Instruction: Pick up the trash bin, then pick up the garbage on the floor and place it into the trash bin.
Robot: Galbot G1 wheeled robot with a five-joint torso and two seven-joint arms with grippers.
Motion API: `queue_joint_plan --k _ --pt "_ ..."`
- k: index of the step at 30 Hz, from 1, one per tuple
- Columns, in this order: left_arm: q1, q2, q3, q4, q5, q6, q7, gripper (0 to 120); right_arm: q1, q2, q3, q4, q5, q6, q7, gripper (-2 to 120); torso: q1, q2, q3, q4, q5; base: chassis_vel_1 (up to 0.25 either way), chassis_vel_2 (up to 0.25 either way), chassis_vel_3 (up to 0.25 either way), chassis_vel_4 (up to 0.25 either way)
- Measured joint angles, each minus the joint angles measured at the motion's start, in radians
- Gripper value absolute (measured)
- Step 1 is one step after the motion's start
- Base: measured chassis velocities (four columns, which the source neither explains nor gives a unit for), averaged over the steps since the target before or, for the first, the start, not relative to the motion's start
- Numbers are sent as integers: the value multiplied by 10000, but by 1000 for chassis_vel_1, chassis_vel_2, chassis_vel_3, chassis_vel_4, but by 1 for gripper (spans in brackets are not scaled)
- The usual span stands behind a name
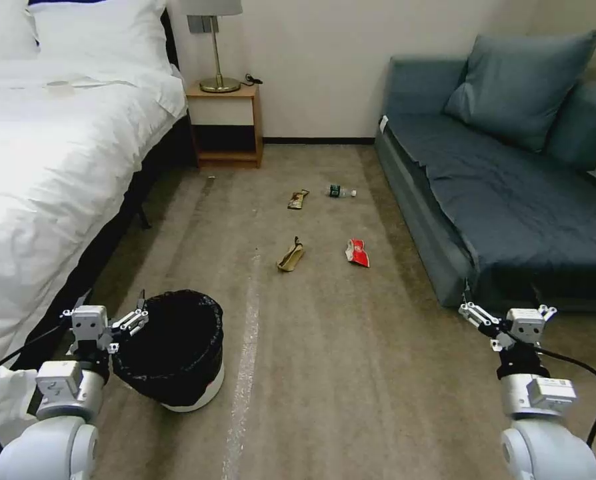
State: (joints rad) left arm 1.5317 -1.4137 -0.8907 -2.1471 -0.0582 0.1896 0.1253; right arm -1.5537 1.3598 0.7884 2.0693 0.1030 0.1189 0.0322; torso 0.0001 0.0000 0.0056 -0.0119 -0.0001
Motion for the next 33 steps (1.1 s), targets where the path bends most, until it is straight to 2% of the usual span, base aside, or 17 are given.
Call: queue_joint_plan --k 5,8,11,12,13,14,16,19,21,22,24,27,29,33 --pt "59 16 -37 -3 58 -32 107 84 -1 -84 -46 93 191 -174 -82 100 0 1 0 -2 -1 0 0 0 0" --pt "129 89 -55 122 -128 108 -11 87 63 -103 -24 -5 253 -74 -262 100 0 0 0 -1 2 0 0 0 0" --pt "266 64 -36 403 -819 493 -600 96 69 -67 -24 -177 269 122 -308 100 0 0 0 0 -1 0 0 0 0" --pt "266 64 -36 403 -819 493 -600 96 69 -67 -24 -177 269 122 -308 100 0 0 0 0 -1 0 0 0 0" --pt "282 -15 -6 472 -1272 683 -941 99 79 -34 -26 -312 260 225 -326 100 0 0 0 0 -1 0 0 0 0" --pt "282 -15 -6 472 -1272 683 -941 99 79 -34 -26 -312 260 225 -326 100 0 0 0 0 -1 0 0 0 0" --pt "172 -153 105 614 -2331 1194 -1758 100 89 12 -39 -540 221 410 -407 100 0 0 0 0 0 0 0 0 0" --pt "56 -208 148 723 -2673 1384 -2120 100 78 30 -52 -574 209 485 -477 100 0 0 0 -1 0 0 0 0 0" --pt "-260 -306 220 999 -3175 1673 -2798 100 39 61 -69 -582 200 604 -621 100 0 1 0 -1 0 0 0 0 0" --pt "-260 -306 220 999 -3175 1673 -2798 100 39 61 -69 -582 200 604 -621 100 0 1 0 -1 0 0 0 0 0" --pt "-563 -400 306 1270 -3637 1936 -3371 100 -1 74 -69 -583 187 717 -702 100 0 0 0 -1 0 0 0 0 0" --pt "-728 -470 347 1419 -3804 2047 -3656 100 -39 79 -66 -584 172 774 -757 100 0 0 0 -1 0 0 0 0 0" --pt "-994 -580 438 1722 -4184 2309 -4135 100 -134 94 -46 -572 147 926 -886 100 0 0 0 -2 0 0 0 0 0" --pt "-1276 -649 512 2078 -4401 2421 -4420 100 -196 116 -29 -556 118 1037 -980 100 0 0 0 -1 -1 0 0 0 0"
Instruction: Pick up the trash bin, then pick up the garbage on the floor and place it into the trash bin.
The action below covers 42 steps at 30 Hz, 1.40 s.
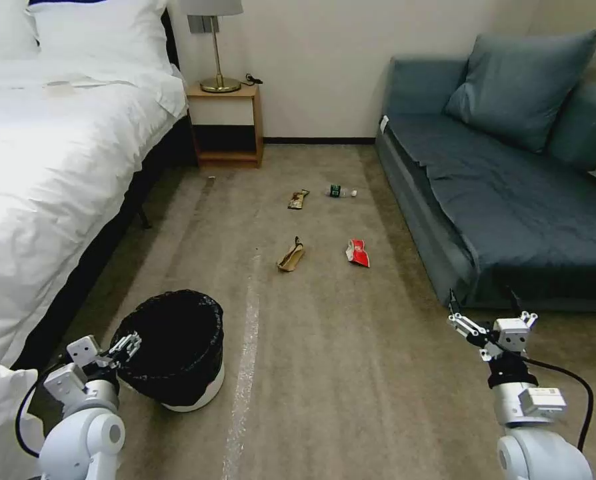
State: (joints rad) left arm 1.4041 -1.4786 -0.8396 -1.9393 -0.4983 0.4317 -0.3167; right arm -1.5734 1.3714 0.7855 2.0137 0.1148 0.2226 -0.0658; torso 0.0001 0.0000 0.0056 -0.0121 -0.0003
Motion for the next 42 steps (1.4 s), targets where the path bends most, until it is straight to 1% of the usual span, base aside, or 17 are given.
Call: queue_joint_plan --k 11,14,16,17,19,21,22,23,25,26,28,29,31,32,33,35,42 --pt "-394 -47 77 734 -858 336 -181 97 -45 89 -39 8 -33 171 -223 100 0 0 0 0 0 0 0 0 0" --pt "-420 -69 93 878 -971 360 -199 90 -50 98 -42 8 -34 191 -268 100 0 1 0 2 5 0 0 0 0" --pt "-545 -80 82 1115 -1023 321 -222 77 -46 102 -41 -18 -33 241 -327 100 0 2 -2 4 14 0 0 0 0" --pt "-545 -80 82 1115 -1023 321 -222 77 -46 102 -41 -18 -33 241 -327 100 0 2 -2 4 14 0 0 0 0" --pt "-638 -71 79 1281 -1178 315 -226 67 -36 111 -41 -59 -29 293 -375 100 -1 3 -4 6 19 0 0 0 0" --pt "-664 -70 82 1332 -1237 315 -227 64 -31 118 -41 -76 -26 312 -397 100 -1 4 -5 6 20 0 0 0 0" --pt "-689 -73 100 1377 -1306 316 -226 55 -23 126 -42 -105 -17 330 -421 100 -1 5 -5 6 18 0 0 0 0" --pt "-689 -73 100 1377 -1306 316 -226 55 -23 126 -42 -105 -17 330 -421 100 -1 5 -5 6 18 0 0 0 0" --pt "-691 -90 143 1384 -1333 322 -226 45 2 124 -43 -140 1 348 -444 100 -1 5 -5 6 14 0 0 0 0" --pt "-691 -90 143 1384 -1333 322 -226 45 2 124 -43 -140 1 348 -444 100 -1 5 -5 6 14 0 0 0 0" --pt "-664 -104 167 1348 -1360 346 -232 34 30 115 -41 -153 37 352 -468 100 -1 4 -2 6 10 0 0 0 0" --pt "-664 -104 167 1348 -1360 346 -232 34 30 115 -41 -153 37 352 -468 100 -1 4 -2 6 10 0 0 0 0" --pt "-649 -107 174 1308 -1381 379 -235 26 63 114 -43 -166 62 352 -480 100 -1 3 -1 6 4 0 0 0 0" --pt "-633 -108 177 1284 -1391 396 -235 19 84 116 -49 -181 72 352 -487 100 0 2 0 6 1 0 0 0 0" --pt "-633 -108 177 1284 -1391 396 -235 19 84 116 -49 -181 72 352 -487 100 0 2 0 6 1 0 0 0 0" --pt "-563 -110 195 1179 -1439 450 -232 7 131 128 -84 -225 90 352 -493 100 0 0 1 0 -6 0 0 0 0" --pt "-383 -101 187 1101 -1464 466 -182 4 180 148 -143 -259 110 340 -493 100 0 0 1 -3 -2 0 0 0 0"
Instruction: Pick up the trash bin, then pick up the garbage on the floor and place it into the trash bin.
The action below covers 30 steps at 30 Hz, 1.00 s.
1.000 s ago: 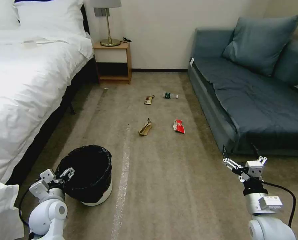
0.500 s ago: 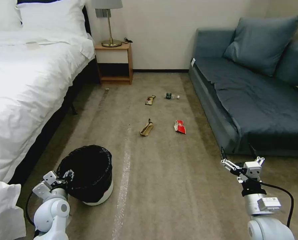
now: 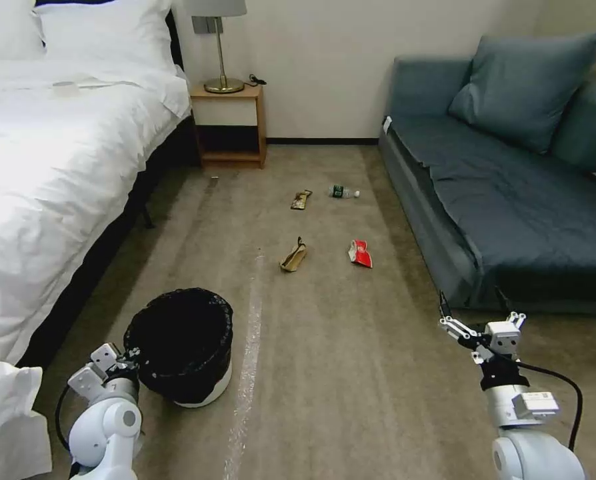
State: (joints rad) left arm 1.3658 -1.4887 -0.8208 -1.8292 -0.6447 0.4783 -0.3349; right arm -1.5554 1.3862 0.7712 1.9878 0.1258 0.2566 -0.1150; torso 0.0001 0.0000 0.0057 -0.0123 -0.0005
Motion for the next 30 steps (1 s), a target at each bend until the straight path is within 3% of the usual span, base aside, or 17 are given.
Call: queue_joint_plan --k 4,8,10,14,16,18,19,21,30 --pt "163 6 -27 -123 221 -33 151 4 14 -11 0 0 1 11 -64 100 0 -1 0 -1 -1 0 0 0 0" --pt "475 21 -68 -507 1430 -362 834 4 320 62 42 -245 18 449 10 100 1 -3 4 -3 -23 0 0 0 0" --pt "518 30 -76 -632 1644 -428 952 4 419 81 43 -308 30 494 140 100 1 -6 5 -3 -21 0 0 0 0" --pt "721 99 -146 -1595 3041 -875 1328 4 636 94 -111 -258 290 93 1082 100 1 -5 2 2 -4 0 0 0 0" --pt "761 108 -125 -1858 3237 -903 1354 4 669 94 -141 -240 317 -5 1228 100 1 -5 1 3 -2 0 0 0 0" --pt "857 123 23 -2756 3661 -906 1368 4 770 96 -227 -318 232 -122 1528 100 1 -5 0 0 0 0 0 0 0" --pt "857 123 23 -2756 3661 -906 1368 4 770 96 -227 -318 232 -122 1528 100 1 -5 0 0 0 0 0 0 0" --pt "862 138 206 -3462 3904 -862 1168 4 849 103 -346 -460 29 35 1677 100 1 -5 -1 1 5 0 0 0 0" --pt "923 12 405 -3918 4122 -832 990 4 1051 108 -492 -743 -246 673 1634 100 1 -5 -1 2 3 0 0 0 0"
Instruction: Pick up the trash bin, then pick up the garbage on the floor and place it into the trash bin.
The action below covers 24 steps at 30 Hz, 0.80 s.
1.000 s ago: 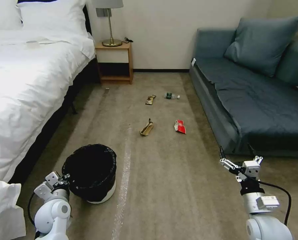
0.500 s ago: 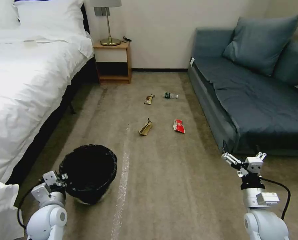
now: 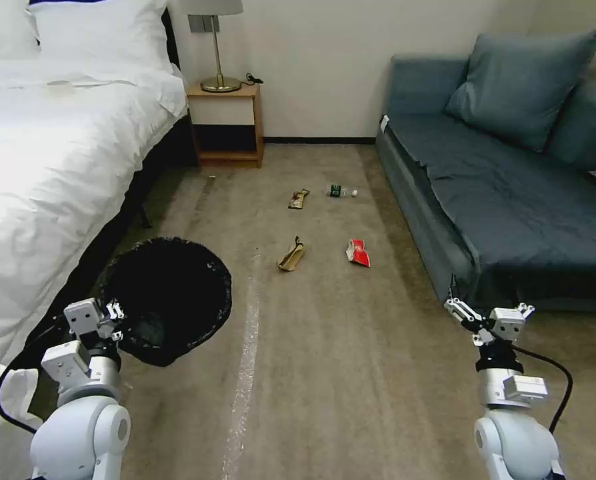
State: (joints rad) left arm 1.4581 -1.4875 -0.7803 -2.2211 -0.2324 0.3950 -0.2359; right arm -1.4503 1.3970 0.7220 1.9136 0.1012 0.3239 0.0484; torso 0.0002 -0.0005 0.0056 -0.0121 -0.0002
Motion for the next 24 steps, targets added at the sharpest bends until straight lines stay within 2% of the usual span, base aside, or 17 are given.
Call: queue_joint_plan --k 4,6,9,20,24 --pt "27 -36 -17 43 23 -63 -15 4 122 -64 -151 -194 -23 408 89 100 0 0 0 -1 -1 0 0 0 0" --pt "39 -65 -41 79 19 -99 0 4 313 -102 -331 -433 -271 927 437 100 0 0 0 2 0 0 0 0 0" --pt "46 -78 -60 121 13 -122 6 4 405 -107 -468 -500 -429 1074 672 100 0 0 0 2 1 0 0 0 0" --pt "78 -102 -187 354 10 -282 151 4 312 -56 -661 -581 -654 1220 410 100 0 0 0 1 0 0 0 0 0" --pt "72 -115 -172 366 15 -284 147 4 312 -39 -661 -590 -758 950 504 100 0 0 0 1 0 0 0 0 0"
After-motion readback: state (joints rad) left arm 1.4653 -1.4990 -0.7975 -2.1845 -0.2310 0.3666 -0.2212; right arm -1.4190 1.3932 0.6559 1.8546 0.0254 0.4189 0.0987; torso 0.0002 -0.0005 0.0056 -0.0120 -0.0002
